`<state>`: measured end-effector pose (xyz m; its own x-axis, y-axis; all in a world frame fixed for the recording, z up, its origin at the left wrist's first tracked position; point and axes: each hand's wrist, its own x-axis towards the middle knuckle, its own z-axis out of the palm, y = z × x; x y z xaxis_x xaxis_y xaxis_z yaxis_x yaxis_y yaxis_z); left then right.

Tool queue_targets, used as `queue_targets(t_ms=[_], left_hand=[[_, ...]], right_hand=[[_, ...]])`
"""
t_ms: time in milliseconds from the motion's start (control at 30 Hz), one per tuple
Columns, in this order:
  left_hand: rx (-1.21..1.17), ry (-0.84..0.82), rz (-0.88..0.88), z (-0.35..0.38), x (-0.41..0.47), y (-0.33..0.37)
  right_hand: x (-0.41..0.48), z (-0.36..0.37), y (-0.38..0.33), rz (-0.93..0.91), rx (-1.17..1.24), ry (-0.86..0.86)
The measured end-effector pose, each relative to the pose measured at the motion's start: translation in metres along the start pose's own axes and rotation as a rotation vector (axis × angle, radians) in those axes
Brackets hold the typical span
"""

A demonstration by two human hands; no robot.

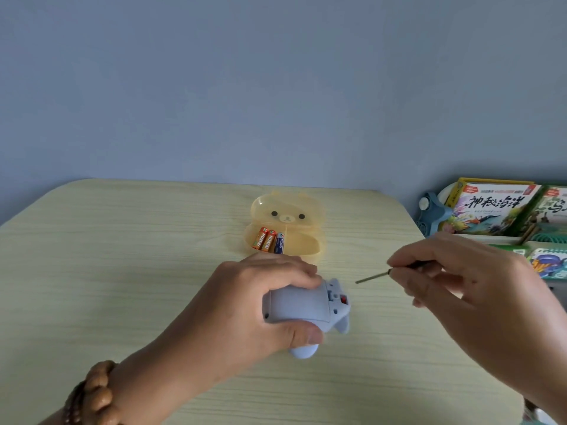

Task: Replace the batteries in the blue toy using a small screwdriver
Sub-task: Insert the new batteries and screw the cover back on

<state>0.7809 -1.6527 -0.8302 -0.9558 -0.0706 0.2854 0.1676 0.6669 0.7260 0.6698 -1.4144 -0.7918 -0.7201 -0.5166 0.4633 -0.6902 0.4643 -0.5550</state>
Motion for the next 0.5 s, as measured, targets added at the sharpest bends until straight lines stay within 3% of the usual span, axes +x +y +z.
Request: queue_targets(t_ms=[167,500], left_hand=[[0.003,0.013,0.017,0.0017,0.0009,0.0027],[0.021,0.019,0.025,0.0018,0.0010,0.0043]], right_hand=[[0.0036,-0.0026,-0.0107,-0.163,-0.055,-0.094],[0.0033,0.0013,-0.0150,-0.186,-0.077,-0.137]])
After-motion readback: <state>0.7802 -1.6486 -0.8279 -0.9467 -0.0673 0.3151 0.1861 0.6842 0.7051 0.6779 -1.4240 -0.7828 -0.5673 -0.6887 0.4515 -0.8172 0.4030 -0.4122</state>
